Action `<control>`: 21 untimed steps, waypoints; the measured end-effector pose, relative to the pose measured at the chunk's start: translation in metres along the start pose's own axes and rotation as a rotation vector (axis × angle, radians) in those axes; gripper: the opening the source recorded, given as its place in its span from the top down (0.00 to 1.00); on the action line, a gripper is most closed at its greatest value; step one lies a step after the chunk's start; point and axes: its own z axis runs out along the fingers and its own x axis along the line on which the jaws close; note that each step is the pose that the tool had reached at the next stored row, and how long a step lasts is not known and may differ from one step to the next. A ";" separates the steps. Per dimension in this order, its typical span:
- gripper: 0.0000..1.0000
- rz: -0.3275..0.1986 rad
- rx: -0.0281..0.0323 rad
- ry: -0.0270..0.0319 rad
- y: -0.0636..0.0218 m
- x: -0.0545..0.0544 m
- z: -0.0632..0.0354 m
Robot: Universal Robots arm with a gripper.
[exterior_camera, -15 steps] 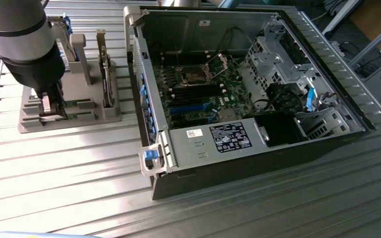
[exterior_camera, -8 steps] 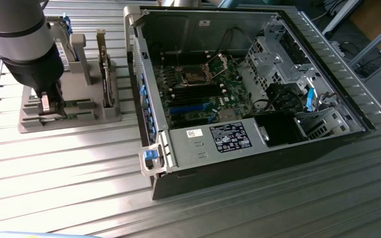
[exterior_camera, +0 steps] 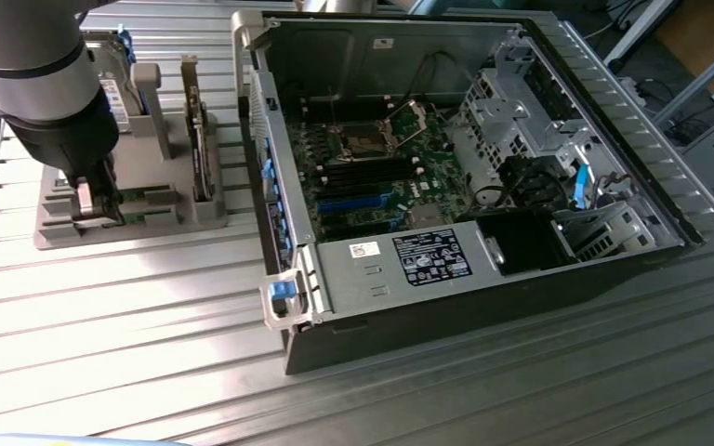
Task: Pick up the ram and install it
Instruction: 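Pick up the ram and move it above insertion slot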
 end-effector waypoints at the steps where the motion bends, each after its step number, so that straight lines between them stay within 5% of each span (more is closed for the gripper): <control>1: 0.64 0.000 0.0000 0.0000 0.0003 0.000 0.0007; 21: 0.65 0.000 0.0001 0.0000 0.0023 0.000 0.0066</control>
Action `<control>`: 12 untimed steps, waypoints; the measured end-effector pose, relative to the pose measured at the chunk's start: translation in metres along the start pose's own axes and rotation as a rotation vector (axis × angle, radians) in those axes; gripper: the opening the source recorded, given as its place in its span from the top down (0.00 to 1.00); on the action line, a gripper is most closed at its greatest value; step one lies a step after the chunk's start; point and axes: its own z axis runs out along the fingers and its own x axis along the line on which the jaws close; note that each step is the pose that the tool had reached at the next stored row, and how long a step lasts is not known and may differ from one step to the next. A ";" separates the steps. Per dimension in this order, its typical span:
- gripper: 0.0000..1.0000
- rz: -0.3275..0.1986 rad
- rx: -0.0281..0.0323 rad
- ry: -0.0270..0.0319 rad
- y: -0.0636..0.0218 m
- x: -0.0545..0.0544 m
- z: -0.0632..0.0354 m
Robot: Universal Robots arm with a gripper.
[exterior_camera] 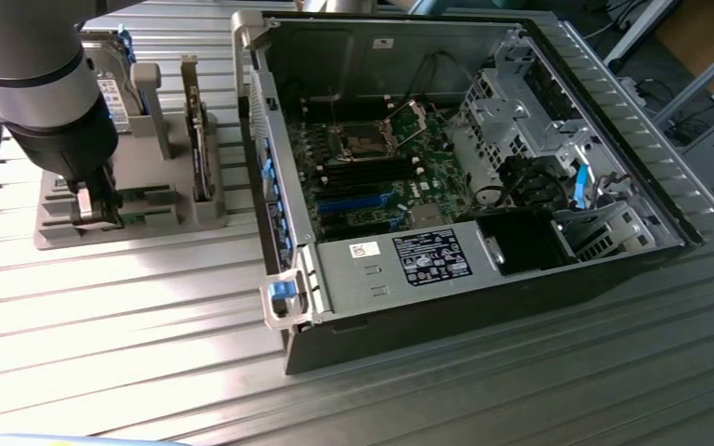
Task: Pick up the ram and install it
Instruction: 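Pick up the ram and move it above insertion slot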
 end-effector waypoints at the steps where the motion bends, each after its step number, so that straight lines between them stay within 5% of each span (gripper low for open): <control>1: 0.72 0.000 0.0000 0.0000 0.0000 0.000 0.0000; 3: 0.87 0.000 0.0000 -0.0001 0.0000 0.000 0.0000; 12: 0.87 0.000 0.0000 0.0000 0.0000 0.000 0.0000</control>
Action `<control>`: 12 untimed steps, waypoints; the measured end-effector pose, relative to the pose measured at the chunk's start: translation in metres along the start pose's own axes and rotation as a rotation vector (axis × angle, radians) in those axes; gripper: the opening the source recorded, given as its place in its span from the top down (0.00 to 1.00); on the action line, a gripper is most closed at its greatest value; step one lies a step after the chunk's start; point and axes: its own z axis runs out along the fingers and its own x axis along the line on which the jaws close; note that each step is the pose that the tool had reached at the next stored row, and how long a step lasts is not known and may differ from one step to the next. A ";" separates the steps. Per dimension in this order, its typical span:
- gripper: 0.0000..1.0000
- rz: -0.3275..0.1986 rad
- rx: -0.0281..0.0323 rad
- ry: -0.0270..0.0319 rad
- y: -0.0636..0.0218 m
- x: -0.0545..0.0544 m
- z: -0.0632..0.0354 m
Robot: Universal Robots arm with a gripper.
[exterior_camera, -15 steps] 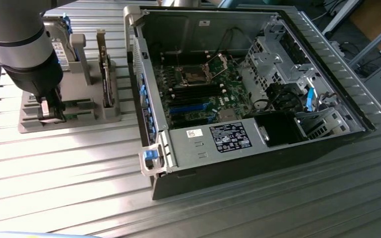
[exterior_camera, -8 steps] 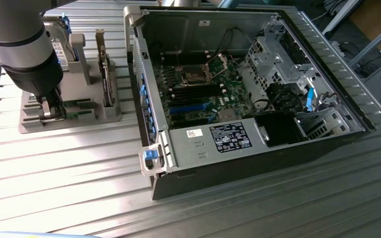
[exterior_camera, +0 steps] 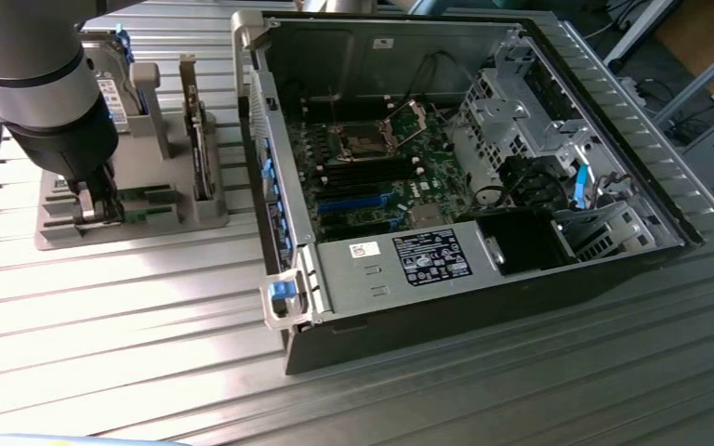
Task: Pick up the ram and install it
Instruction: 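Pick up the ram and move it above insertion slot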
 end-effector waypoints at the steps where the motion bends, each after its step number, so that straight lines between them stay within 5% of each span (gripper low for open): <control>1: 0.87 0.000 0.0000 0.0000 0.0000 0.000 0.0000; 12: 0.87 0.000 0.0003 0.0000 0.0003 0.000 -0.0198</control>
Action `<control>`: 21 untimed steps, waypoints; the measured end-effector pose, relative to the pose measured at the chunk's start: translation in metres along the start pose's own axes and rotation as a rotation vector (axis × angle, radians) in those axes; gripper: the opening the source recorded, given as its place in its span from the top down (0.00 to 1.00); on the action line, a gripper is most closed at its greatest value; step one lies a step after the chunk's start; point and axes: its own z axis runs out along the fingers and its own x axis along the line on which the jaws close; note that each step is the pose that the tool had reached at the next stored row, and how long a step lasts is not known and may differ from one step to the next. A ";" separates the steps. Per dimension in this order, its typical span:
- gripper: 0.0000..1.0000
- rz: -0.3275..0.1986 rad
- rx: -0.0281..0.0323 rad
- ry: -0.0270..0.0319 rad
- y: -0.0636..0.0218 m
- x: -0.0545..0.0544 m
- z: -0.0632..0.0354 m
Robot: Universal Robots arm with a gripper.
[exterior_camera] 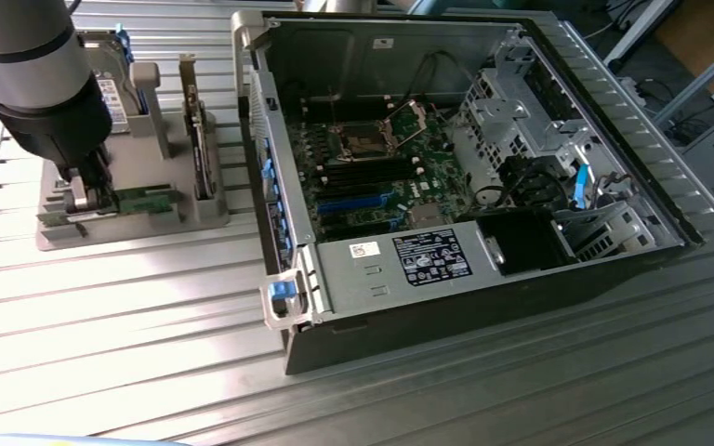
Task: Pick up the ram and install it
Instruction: 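Pick up the ram and move it above insertion slot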
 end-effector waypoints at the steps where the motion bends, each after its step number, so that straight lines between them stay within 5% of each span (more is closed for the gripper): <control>1: 0.87 0.000 0.0001 0.0000 0.0000 0.000 -0.0020; 21: 0.87 0.000 0.0002 0.0000 0.0006 0.000 -0.0470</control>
